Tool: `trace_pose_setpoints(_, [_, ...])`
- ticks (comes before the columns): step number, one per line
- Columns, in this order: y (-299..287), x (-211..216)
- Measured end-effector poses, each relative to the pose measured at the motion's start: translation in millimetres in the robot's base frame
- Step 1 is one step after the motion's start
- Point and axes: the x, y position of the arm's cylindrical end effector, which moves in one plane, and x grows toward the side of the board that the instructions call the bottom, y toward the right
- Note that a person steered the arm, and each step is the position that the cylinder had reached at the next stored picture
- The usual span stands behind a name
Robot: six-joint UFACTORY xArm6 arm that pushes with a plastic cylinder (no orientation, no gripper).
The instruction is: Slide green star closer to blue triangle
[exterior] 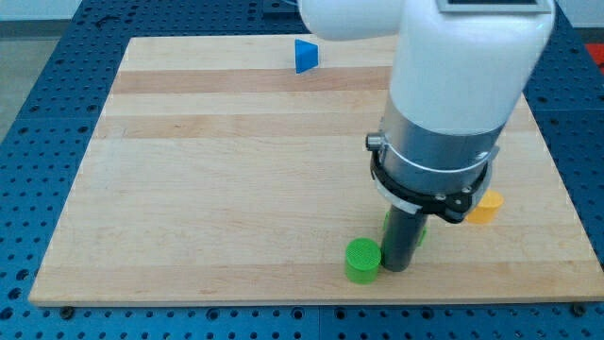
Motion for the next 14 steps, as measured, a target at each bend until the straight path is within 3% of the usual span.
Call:
trace_pose_setpoints(2, [17.3,8.1])
trace_pose_setpoints(4, [32.1,-28.3])
trace_pose_setpoints(10, [-22.0,-241.9])
trace_pose_setpoints(12, [-8.6,-228.9])
trace_pose_setpoints(14, [-5.0,-159.2])
